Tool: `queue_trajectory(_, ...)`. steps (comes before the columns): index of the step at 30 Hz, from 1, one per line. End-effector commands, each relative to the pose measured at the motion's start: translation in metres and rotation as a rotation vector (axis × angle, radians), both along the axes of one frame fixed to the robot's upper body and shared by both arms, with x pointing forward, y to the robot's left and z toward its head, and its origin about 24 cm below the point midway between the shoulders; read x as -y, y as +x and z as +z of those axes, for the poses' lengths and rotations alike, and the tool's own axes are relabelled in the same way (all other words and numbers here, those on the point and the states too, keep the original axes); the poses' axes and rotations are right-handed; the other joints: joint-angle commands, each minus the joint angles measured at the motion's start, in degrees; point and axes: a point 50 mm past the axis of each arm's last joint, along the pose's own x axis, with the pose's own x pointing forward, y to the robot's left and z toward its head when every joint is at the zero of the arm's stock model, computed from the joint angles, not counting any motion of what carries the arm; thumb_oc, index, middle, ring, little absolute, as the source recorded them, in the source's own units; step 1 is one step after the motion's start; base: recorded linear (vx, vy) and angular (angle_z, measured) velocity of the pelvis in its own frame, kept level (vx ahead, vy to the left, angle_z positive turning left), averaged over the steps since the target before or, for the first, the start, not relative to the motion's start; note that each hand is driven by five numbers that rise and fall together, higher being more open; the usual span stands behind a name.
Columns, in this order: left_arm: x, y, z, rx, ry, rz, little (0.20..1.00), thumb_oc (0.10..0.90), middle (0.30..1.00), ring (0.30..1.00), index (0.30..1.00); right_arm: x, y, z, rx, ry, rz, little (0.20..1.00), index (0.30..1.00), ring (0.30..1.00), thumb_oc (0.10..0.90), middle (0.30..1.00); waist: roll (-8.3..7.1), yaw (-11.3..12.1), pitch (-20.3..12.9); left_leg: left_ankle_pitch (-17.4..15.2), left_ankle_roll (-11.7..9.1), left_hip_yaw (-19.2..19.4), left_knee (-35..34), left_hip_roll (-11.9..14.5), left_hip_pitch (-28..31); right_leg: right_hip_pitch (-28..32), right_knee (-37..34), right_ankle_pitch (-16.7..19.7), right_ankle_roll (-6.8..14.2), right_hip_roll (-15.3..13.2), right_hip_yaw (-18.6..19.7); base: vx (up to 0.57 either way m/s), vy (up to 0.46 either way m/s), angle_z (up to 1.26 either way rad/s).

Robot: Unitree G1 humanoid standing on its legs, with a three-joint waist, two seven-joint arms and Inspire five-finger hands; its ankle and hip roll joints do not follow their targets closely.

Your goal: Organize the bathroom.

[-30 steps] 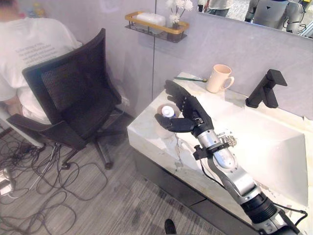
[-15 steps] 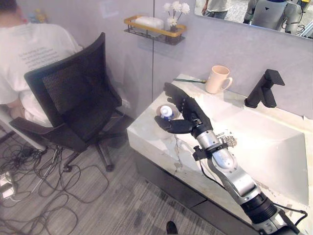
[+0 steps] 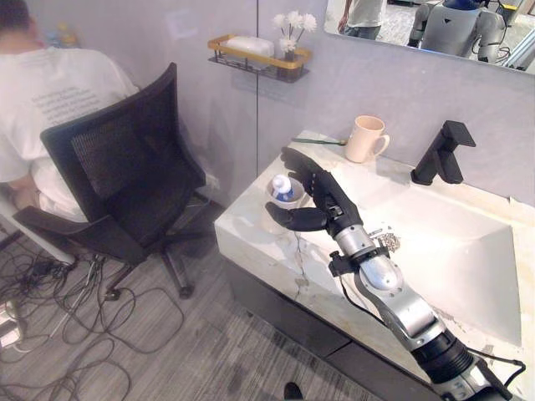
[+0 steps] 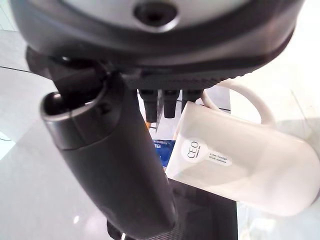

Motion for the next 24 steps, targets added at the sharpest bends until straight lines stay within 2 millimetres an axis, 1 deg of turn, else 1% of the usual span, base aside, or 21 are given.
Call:
queue_trajectory(1,-0.0125,-0.0202,0.0013,-0.089,0.044,-0.003,0.900,0.800,0.900,0.900,0.900,-0.0055,-0.0038,0.0408,0.201,0.076,0.002,0.900,0.900,0.900,0.800,0.900,-2.84,-1.03,-1.03,-1.08,-1.99,-1.36,4.83,1.65,-2.04,0.46,1.22,-0.85,7.66,-2.78,5.92,0.00,0.000,0.00)
queue_trajectory(12,-0.0120,-0.0188,0.0012,-0.084,0.036,-0.019,0.900,0.800,0.900,0.900,0.900,-0.0038,-0.0052,0.0383,0.186,0.049,-0.017,0.900,0.900,0.900,0.800,0.900,-2.65,-0.93,-1.11,-1.11,-1.88,-1.54,4.84,1.25,-2.11,0.40,1.05,-0.61,7.59,-2.60,6.09,0.00,0.000,0.00)
queue_trajectory(24,-0.0113,-0.0149,0.0013,-0.094,0.027,0.006,0.900,0.800,0.900,0.900,0.900,-0.0055,-0.0092,0.0435,0.205,0.025,0.049,0.900,0.900,0.900,0.800,0.900,-2.14,-1.70,-1.22,-1.18,-1.84,-1.07,5.14,1.28,-2.23,0.25,1.46,-1.09,7.52,-2.65,6.63,0.00,0.007,0.00)
